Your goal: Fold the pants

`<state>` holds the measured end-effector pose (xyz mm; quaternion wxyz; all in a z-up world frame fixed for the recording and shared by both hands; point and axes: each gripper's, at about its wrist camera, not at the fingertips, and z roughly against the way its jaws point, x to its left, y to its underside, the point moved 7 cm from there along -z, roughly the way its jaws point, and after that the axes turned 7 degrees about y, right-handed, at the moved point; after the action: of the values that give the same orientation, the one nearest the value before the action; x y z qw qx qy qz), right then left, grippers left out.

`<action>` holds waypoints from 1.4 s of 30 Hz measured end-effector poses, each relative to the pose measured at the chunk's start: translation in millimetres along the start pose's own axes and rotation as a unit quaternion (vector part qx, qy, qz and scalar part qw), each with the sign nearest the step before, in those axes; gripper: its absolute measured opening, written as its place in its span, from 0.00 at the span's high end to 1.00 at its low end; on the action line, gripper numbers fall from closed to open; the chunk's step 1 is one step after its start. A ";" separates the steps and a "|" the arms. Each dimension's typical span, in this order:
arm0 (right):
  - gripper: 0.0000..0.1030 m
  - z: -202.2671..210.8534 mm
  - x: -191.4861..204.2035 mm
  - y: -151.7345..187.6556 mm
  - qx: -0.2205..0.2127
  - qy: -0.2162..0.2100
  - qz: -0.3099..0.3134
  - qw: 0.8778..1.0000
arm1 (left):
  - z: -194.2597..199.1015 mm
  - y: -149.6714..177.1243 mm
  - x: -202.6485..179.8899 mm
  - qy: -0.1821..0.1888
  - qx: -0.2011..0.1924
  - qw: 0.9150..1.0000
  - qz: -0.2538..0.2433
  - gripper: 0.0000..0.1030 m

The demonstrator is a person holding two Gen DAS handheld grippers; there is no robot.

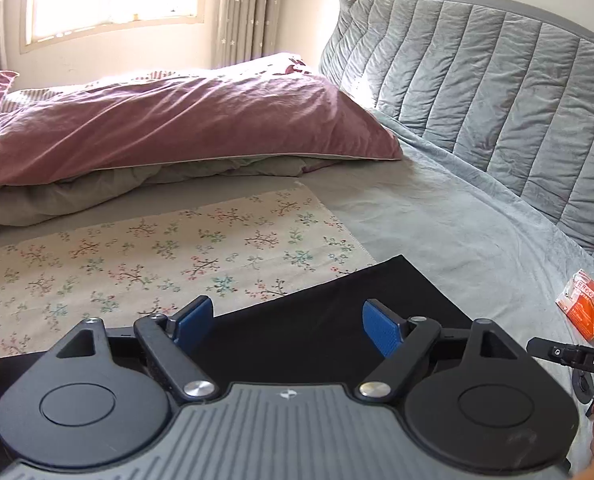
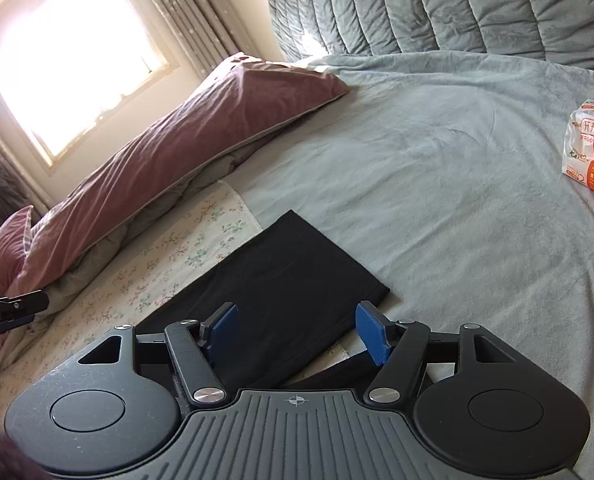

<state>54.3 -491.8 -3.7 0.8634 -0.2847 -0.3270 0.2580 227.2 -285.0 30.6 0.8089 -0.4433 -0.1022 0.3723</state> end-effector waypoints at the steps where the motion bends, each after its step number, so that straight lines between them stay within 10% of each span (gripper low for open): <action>1: 0.30 4.0 9.7 2.2 0.000 -0.006 0.009 1.000 | 18.3 3.1 8.2 -0.011 -0.003 1.000 0.006 0.09; 25: 0.06 56.8 189.2 127.7 0.031 -0.095 0.236 0.967 | 223.9 139.4 172.4 -0.185 -0.002 0.973 0.136 0.00; 33: 0.04 60.1 237.8 161.7 0.032 -0.100 0.275 0.956 | 223.9 166.7 199.2 -0.194 -0.011 0.968 0.160 0.00; 42: 0.03 19.4 275.7 269.2 0.085 -0.108 0.305 0.942 | 142.0 262.4 165.4 -0.119 0.041 0.986 0.106 0.00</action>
<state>150.7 -121.6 -54.2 0.7237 -0.2669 -0.2931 0.5648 138.6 7.2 -121.7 0.7645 -0.3703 -0.1346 0.5101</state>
